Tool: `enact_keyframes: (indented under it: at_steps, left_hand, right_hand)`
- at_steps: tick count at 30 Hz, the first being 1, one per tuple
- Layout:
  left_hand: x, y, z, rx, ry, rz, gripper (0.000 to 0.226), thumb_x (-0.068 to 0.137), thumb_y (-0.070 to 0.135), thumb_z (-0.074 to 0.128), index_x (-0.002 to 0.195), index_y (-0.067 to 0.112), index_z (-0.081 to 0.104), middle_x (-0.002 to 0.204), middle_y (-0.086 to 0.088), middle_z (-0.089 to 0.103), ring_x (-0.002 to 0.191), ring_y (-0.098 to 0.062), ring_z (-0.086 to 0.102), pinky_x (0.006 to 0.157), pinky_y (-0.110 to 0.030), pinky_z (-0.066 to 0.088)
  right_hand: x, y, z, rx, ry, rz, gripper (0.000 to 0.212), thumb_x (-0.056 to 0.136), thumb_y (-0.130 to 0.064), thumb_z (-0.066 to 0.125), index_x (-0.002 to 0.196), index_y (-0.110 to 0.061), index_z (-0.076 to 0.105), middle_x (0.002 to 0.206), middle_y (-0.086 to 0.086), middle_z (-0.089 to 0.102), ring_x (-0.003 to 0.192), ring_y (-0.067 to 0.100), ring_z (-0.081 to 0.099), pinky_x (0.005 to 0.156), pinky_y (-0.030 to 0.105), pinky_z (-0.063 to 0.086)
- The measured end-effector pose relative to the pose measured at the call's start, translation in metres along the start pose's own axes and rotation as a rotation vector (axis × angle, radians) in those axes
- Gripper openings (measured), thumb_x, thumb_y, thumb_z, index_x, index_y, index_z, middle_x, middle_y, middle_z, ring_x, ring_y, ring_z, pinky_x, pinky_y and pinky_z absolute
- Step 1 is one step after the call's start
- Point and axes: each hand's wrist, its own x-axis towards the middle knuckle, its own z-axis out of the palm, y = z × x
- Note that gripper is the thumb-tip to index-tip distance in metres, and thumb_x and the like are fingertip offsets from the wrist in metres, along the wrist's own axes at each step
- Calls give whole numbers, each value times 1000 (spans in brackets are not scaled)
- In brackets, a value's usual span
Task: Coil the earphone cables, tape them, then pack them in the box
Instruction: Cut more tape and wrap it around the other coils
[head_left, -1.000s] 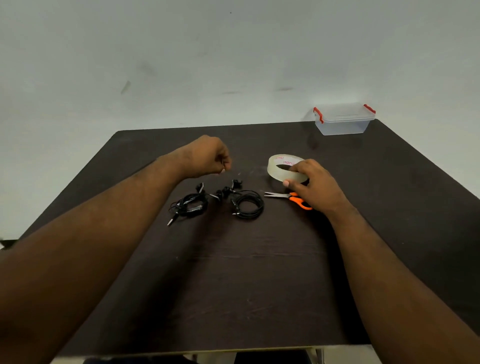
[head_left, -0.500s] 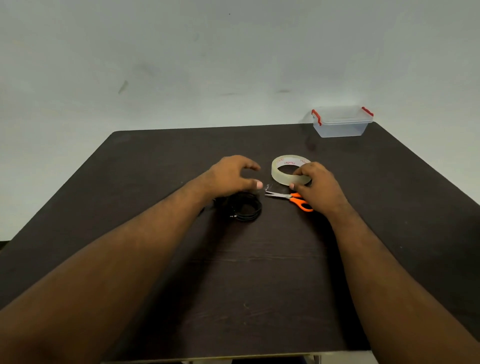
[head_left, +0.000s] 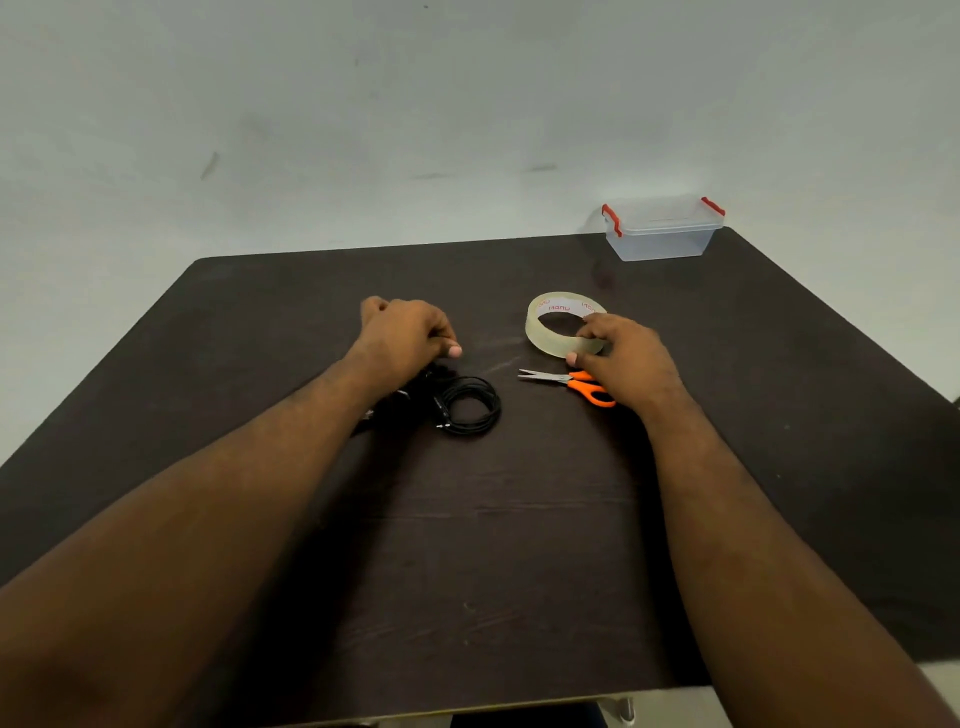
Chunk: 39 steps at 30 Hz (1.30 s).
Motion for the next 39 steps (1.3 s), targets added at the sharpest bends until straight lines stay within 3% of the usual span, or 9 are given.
enact_keyframes:
  at_steps: [6, 10, 14, 21, 25, 28, 33, 36, 39]
  left_hand:
    - [6, -9, -9, 22, 46, 24, 21, 82, 43, 70, 65, 38, 59, 72, 20, 62, 88, -3, 54, 84, -32, 13]
    - [9, -11, -17, 57, -14, 14, 13, 81, 40, 72, 74, 31, 67, 66, 18, 59, 90, -8, 57, 85, -36, 17]
    - [7, -13, -20, 30, -61, -4, 13, 78, 42, 74, 78, 30, 71, 67, 19, 61, 92, -7, 56, 84, -35, 18]
    - [0, -17, -19, -41, -48, -46, 18, 73, 48, 77, 75, 30, 73, 69, 20, 63, 88, -4, 54, 83, -35, 19]
    - [-3, -14, -21, 12, -35, 16, 16, 78, 45, 74, 77, 29, 73, 71, 18, 65, 90, -5, 54, 84, -34, 19]
    - [-3, -11, -25, 103, 13, 97, 18, 86, 43, 66, 80, 27, 72, 73, 16, 67, 90, -7, 56, 87, -33, 16]
    - [-5, -5, -29, 358, 120, 249, 16, 91, 39, 61, 88, 28, 72, 80, 10, 70, 94, -14, 57, 103, -43, 11]
    - [-6, -2, -30, 455, 128, 289, 17, 92, 40, 59, 90, 28, 71, 84, 9, 71, 96, -16, 56, 105, -47, 13]
    - [-7, 0, -31, 480, 116, 294, 18, 93, 38, 58, 90, 27, 71, 85, 9, 71, 96, -17, 56, 106, -48, 13]
  right_hand:
    - [-9, -9, -7, 46, 36, -75, 48, 84, -27, 72, 129, -27, 56, 147, -1, 42, 134, 19, 39, 108, 38, 36]
    - [-27, -9, -25, 6, -73, -54, 4, 85, -24, 71, 84, -24, 67, 102, -4, 60, 97, 12, 56, 81, 27, 44]
    - [-25, -20, -31, -222, -311, 13, 9, 90, -18, 63, 89, -24, 70, 95, -3, 62, 79, 7, 53, 69, 23, 39]
    - [-29, -28, -39, -386, -296, 114, 30, 80, -29, 75, 104, -18, 62, 105, 4, 60, 93, 18, 56, 81, 34, 51]
    - [-24, -46, -46, -554, -443, 100, 27, 79, -28, 75, 72, -16, 52, 85, 5, 59, 76, 17, 54, 58, 25, 41]
    - [-24, -59, -45, -616, -450, -5, 31, 78, -22, 74, 68, -15, 46, 76, 4, 55, 66, 14, 51, 55, 24, 40]
    - [-13, -83, -55, -791, -313, -269, 20, 77, -24, 72, 89, -13, 60, 88, 8, 56, 68, 16, 52, 64, 30, 46]
    - [-2, -101, -61, -896, -260, -324, 51, 71, -38, 76, 113, -17, 56, 110, 7, 55, 88, 23, 58, 68, 38, 52]
    - [1, -125, -60, -967, -207, -381, 61, 67, -48, 73, 117, -19, 54, 114, 5, 54, 89, 23, 58, 58, 35, 45]
